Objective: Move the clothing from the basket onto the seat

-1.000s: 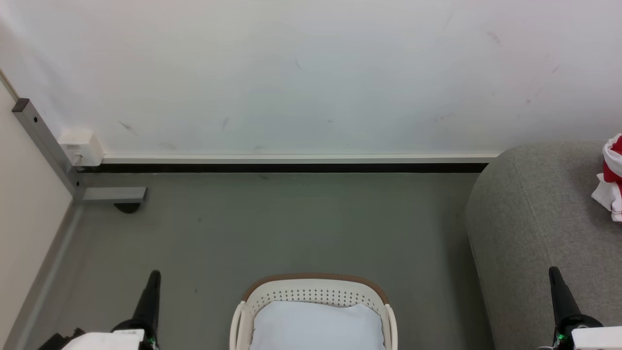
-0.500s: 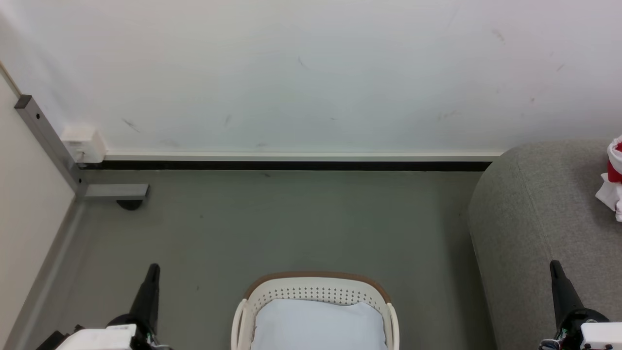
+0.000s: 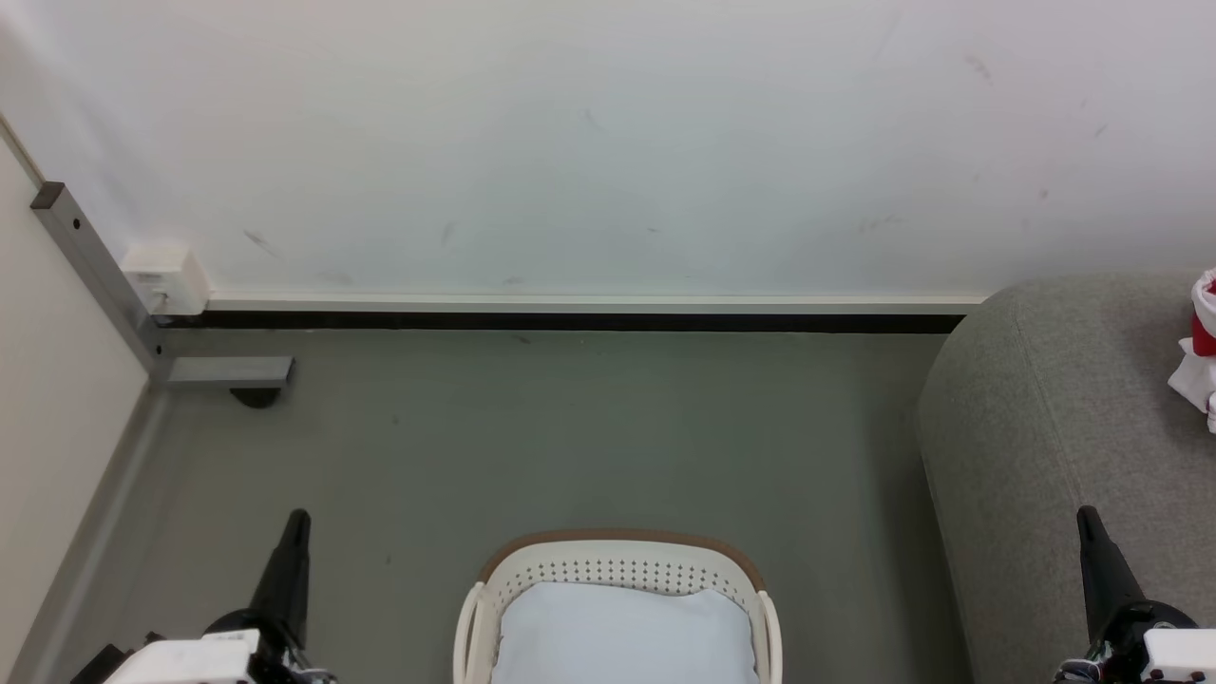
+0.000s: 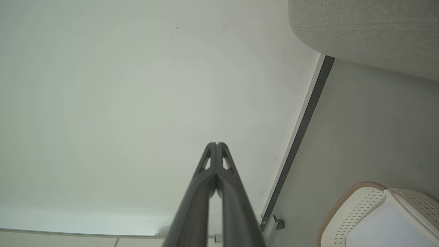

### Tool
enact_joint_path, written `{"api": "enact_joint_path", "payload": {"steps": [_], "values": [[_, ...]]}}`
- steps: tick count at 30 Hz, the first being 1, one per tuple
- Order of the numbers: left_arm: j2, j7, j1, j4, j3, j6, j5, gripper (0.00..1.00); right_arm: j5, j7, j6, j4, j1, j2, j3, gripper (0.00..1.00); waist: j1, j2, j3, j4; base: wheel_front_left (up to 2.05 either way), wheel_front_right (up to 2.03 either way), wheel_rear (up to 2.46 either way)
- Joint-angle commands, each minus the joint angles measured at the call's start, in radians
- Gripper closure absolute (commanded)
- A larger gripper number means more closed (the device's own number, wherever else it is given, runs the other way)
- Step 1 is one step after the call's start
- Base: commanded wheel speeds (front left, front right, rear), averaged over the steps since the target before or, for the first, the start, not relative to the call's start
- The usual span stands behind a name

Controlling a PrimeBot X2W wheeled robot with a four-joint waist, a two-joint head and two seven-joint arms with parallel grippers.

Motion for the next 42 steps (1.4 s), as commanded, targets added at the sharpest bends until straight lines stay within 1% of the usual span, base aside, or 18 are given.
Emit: {"api": "enact_joint_path", "payload": {"steps": [1,42], "values": [[0.008,0.004,-0.01,-0.003,0.001,-0.005,-0.013,1.0,0.001,0.003,-0.002,-0.006,-0.013,-0.008,-0.004,1.0,0.0,-0.0001,0.0,0.0,0.0,0.0,0.0],[0.008,0.004,-0.01,-0.003,0.001,-0.005,-0.013,1.0,0.001,0.003,-0.002,-0.005,-0.012,-0.008,-0.004,1.0,0.0,-0.0001,0.0,0.0,0.0,0.0,0.0]]}}
